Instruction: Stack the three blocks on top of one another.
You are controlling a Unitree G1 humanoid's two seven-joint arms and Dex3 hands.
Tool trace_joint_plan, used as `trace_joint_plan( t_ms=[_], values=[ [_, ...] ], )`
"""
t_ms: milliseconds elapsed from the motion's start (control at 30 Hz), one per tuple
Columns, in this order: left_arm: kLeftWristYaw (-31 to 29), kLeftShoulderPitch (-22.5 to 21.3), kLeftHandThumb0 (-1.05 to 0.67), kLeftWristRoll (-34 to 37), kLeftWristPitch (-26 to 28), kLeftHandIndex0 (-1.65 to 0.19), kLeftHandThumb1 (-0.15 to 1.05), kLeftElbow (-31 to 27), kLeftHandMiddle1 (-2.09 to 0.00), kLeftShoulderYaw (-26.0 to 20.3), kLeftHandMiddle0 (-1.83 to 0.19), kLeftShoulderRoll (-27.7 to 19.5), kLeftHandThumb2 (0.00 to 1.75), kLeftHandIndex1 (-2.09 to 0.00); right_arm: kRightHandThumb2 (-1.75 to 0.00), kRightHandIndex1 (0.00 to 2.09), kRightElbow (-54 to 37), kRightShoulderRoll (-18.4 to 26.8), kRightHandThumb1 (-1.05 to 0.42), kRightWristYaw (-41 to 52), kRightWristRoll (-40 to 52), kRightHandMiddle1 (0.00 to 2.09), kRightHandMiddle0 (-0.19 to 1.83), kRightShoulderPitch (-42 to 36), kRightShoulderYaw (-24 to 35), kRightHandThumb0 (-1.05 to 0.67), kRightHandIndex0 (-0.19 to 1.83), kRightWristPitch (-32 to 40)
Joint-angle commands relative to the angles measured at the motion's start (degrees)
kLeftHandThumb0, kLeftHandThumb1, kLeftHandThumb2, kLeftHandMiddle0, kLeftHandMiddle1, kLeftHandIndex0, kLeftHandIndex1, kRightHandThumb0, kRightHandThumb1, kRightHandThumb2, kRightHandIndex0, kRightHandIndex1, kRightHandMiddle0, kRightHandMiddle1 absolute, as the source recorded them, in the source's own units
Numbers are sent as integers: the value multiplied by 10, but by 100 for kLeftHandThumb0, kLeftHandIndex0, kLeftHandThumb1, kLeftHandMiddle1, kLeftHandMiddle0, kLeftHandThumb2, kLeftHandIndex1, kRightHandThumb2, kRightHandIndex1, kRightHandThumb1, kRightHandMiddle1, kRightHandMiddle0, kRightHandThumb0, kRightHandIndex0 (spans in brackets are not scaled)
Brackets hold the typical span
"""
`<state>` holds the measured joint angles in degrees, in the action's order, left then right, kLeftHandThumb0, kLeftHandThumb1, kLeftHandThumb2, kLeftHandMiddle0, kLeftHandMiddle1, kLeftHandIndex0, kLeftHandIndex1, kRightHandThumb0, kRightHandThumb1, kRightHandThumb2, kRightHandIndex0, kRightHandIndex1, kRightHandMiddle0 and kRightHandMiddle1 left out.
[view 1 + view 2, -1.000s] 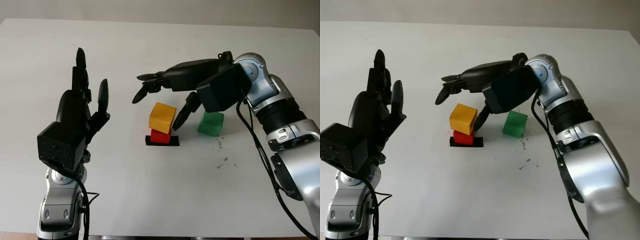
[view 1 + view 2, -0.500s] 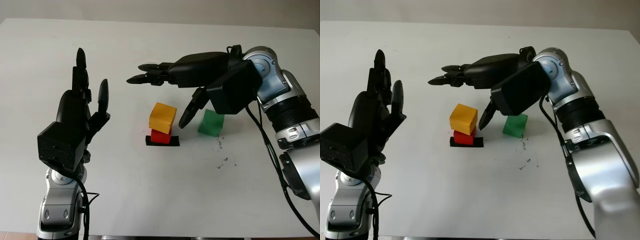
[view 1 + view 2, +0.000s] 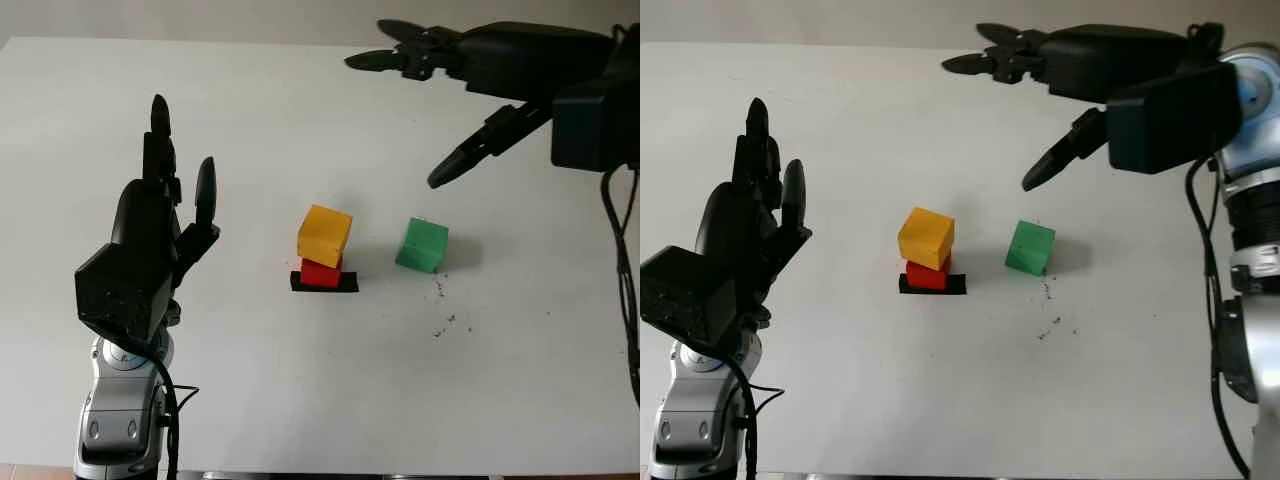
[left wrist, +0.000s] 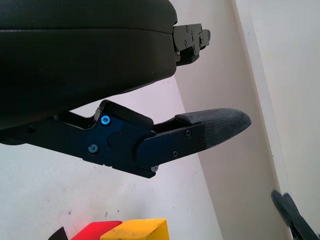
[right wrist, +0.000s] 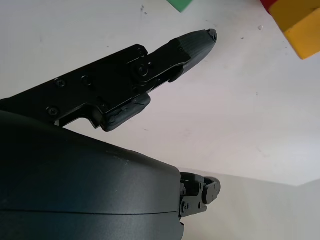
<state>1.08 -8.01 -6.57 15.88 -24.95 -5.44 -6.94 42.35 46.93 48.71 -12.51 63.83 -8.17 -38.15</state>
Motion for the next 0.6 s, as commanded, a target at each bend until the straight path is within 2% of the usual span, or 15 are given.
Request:
trace_joint_plan(
  t_ms=[0, 300, 567],
  values=[
    [2, 5, -80, 1, 0, 15, 105, -12, -5, 0, 17, 1, 69, -5, -6, 2, 11, 21, -89, 1, 10, 22, 14, -15, 12, -66, -19, -11],
    [-5, 4, -80, 11, -7, 16, 105, -7, -5, -4, 18, -3, 68, -5, -6, 3, -41, 43, -90, 16, 10, 18, 18, -68, 10, -61, -19, 11],
    [-7, 4, -80, 13, -11, 17, 105, -3, -5, -5, 18, -7, 68, -5, -7, 5, -80, 59, -95, -7, -32, 13, 19, -114, -1, -59, -18, -17]
  ],
)
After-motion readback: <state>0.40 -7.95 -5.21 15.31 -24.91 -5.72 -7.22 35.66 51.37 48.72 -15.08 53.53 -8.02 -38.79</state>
